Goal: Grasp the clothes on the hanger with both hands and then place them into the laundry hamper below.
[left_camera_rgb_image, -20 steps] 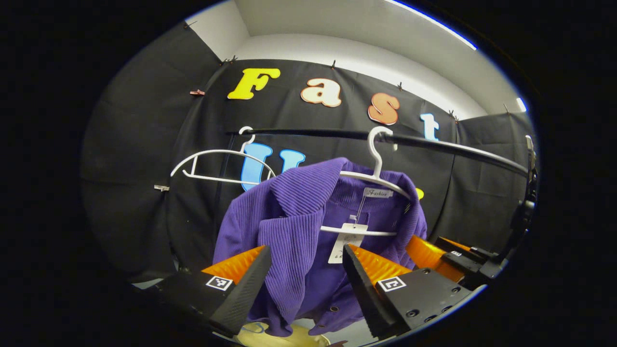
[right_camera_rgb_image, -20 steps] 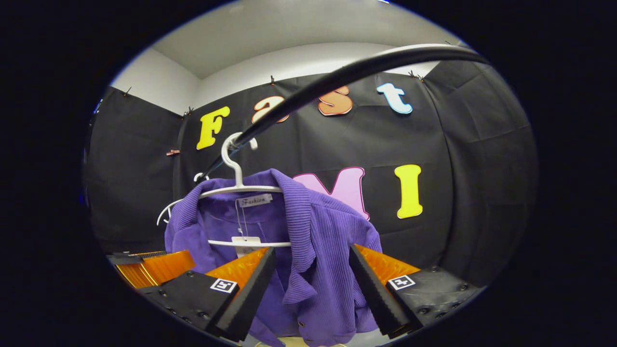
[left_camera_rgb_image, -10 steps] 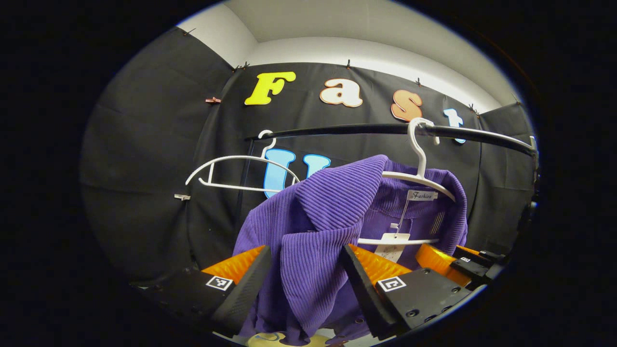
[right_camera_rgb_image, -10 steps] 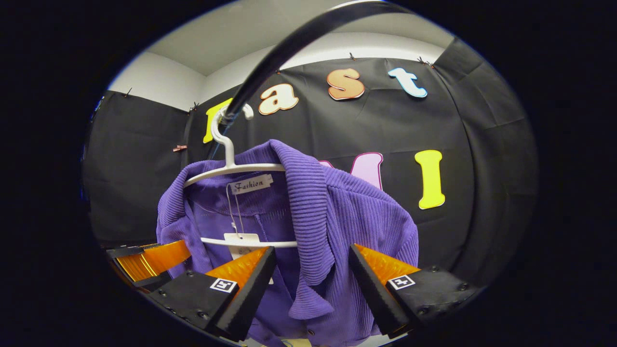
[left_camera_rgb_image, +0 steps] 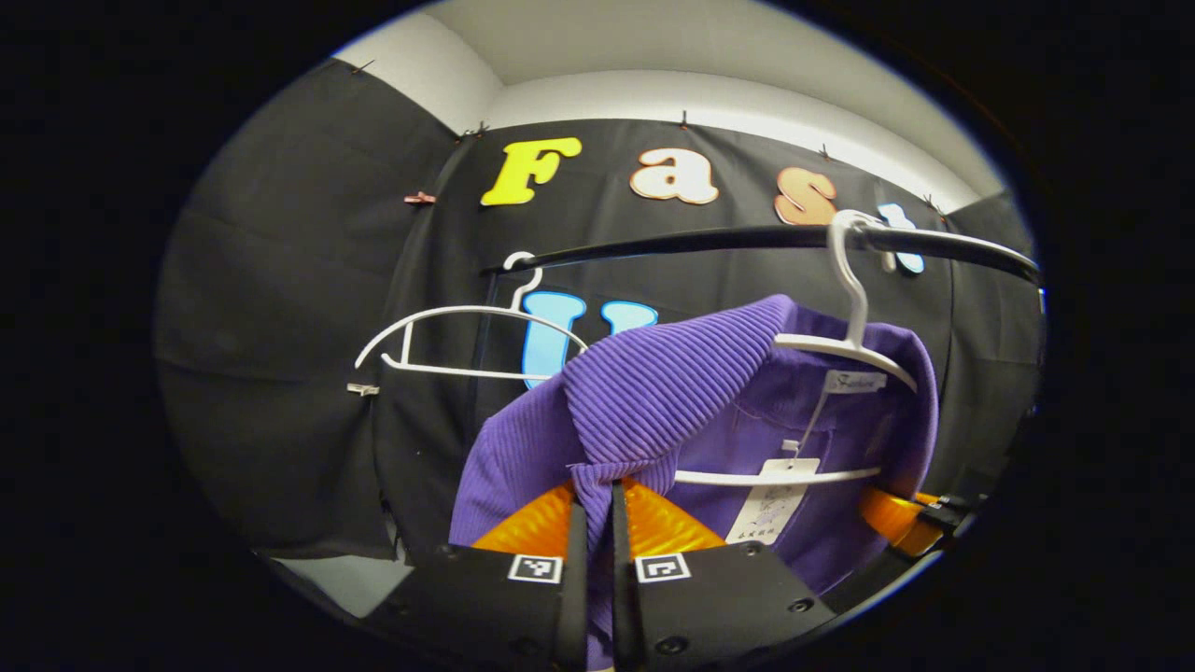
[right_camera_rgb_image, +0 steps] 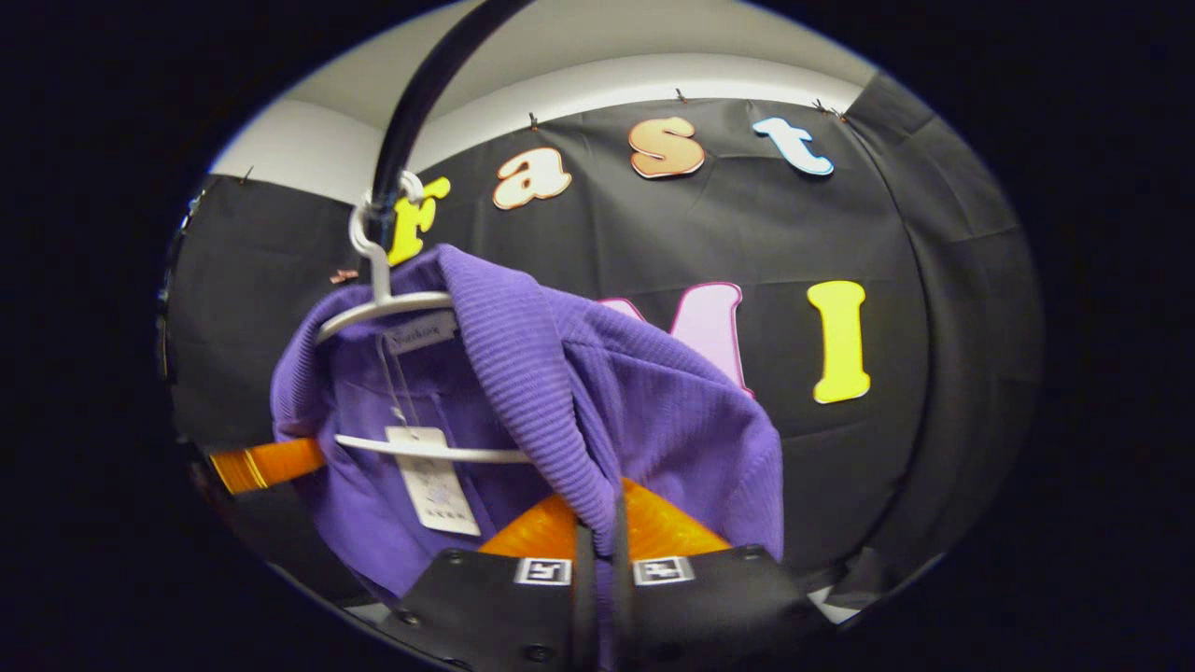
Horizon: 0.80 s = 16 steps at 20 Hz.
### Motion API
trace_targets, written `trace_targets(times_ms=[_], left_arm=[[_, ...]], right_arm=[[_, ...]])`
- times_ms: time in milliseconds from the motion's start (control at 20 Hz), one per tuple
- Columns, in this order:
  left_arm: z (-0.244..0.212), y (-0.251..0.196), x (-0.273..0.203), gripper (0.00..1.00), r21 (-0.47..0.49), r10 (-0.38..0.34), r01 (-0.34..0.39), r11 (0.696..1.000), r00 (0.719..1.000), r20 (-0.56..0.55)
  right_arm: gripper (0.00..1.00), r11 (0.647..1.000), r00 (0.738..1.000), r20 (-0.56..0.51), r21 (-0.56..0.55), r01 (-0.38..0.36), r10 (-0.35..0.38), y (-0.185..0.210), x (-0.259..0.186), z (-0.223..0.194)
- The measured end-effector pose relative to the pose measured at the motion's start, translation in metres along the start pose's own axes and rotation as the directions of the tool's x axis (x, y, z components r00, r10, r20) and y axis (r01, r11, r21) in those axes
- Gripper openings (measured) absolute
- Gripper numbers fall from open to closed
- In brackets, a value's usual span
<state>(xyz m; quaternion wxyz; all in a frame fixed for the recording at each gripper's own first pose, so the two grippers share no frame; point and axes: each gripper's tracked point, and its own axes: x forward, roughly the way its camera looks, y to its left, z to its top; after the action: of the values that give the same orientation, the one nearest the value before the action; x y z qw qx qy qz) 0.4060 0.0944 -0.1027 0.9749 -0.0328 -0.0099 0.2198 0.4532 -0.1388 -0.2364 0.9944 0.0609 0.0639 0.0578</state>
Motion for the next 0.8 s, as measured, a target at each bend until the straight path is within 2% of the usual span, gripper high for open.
trace_targets(times_ms=[50,200,400,450,500,700,800], left_arm=[[0.000,0.002,0.002,0.11,-0.010,0.001,-0.001,1.000,1.000,-0.005],[0.009,0.012,0.005,0.08,0.017,0.027,-0.027,0.999,1.000,-0.001],[0.034,0.034,-0.003,0.07,0.039,0.085,-0.087,0.995,0.995,0.053],[0.042,0.039,-0.003,0.07,0.039,0.097,-0.100,0.994,0.993,0.069],[0.050,0.042,-0.002,0.07,0.042,0.106,-0.110,0.993,0.991,0.086],[0.080,0.049,0.005,0.07,0.130,0.138,-0.164,0.978,0.972,0.188],[0.095,0.051,0.010,0.07,0.185,0.142,-0.189,0.964,0.960,0.242]], right_arm=[[0.10,1.000,1.000,-0.005,-0.014,-0.012,0.012,-0.001,0.004,-0.004],[0.11,0.999,0.999,0.004,0.001,-0.047,0.047,0.000,0.001,0.000],[0.11,0.990,0.994,0.018,0.093,-0.107,0.106,-0.008,-0.007,0.009],[0.14,0.987,0.992,0.035,0.106,-0.122,0.119,-0.011,-0.011,0.014],[0.10,0.983,0.991,0.056,0.127,-0.130,0.124,-0.017,-0.015,0.021],[0.10,0.960,0.984,0.149,0.245,-0.135,0.100,-0.035,-0.016,0.048],[0.10,0.959,0.979,0.188,0.255,-0.125,0.078,-0.041,-0.013,0.060]])
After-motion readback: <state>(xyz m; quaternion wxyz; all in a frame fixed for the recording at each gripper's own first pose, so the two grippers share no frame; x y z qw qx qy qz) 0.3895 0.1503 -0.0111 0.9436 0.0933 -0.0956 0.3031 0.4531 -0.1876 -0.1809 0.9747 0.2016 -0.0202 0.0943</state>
